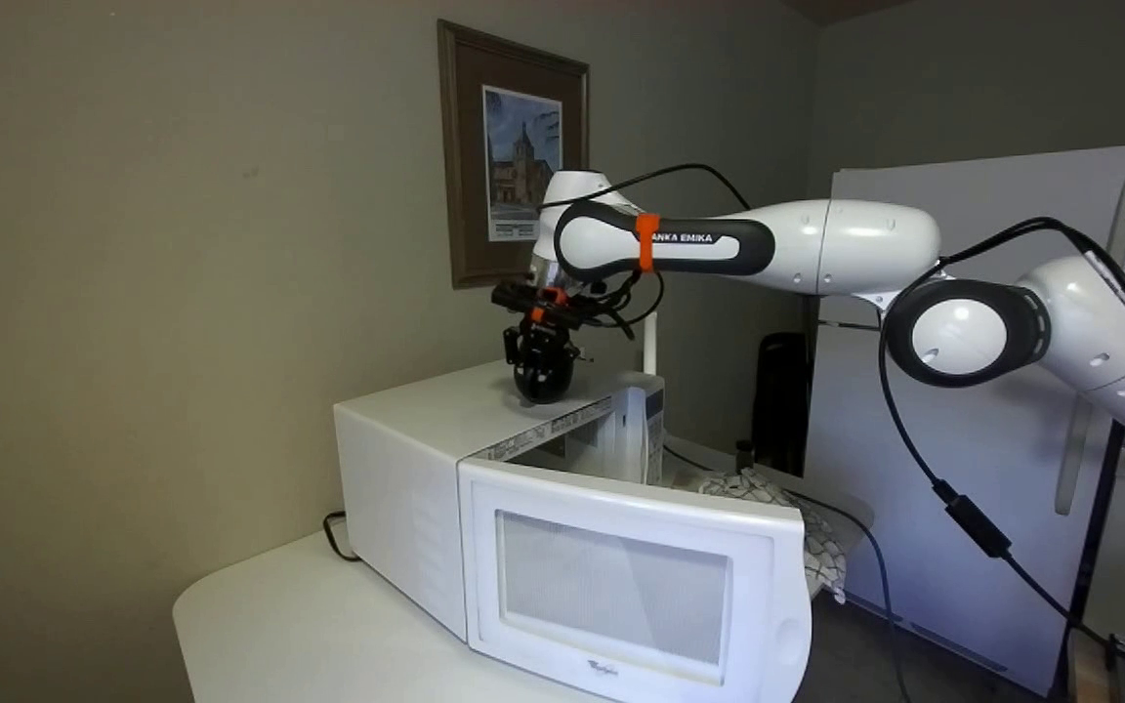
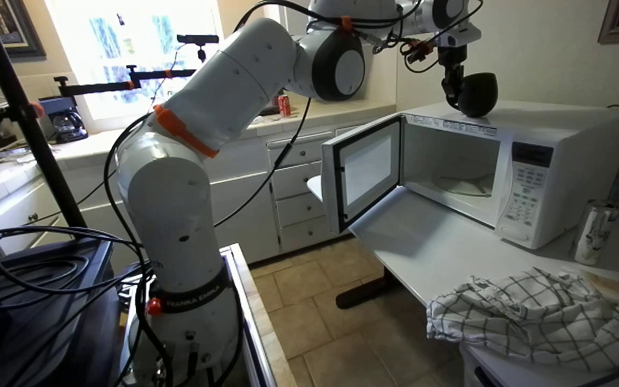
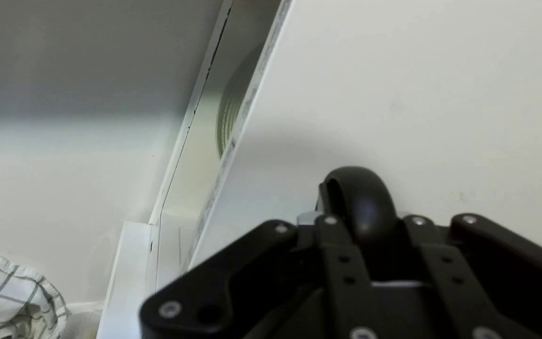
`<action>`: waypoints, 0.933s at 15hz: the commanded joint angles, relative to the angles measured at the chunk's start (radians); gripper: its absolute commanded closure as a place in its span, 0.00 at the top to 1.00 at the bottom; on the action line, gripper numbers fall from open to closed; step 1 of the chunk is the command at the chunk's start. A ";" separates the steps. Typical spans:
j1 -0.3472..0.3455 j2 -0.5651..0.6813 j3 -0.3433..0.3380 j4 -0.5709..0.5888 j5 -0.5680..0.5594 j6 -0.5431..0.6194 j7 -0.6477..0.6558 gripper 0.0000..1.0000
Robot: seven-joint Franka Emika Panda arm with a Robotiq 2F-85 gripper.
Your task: Move the mug closer to the towel
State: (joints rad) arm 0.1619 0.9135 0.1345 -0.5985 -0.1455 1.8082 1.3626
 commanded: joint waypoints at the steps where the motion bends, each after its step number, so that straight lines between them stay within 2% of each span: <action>1: 0.003 0.014 -0.009 0.047 -0.012 -0.034 -0.022 0.02; 10: -0.020 -0.033 -0.018 0.088 0.006 -0.147 -0.005 0.02; 14: -0.045 -0.047 -0.013 0.094 0.022 -0.149 0.017 0.02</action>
State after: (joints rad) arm 0.1336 0.8835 0.1171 -0.5225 -0.1410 1.6813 1.3574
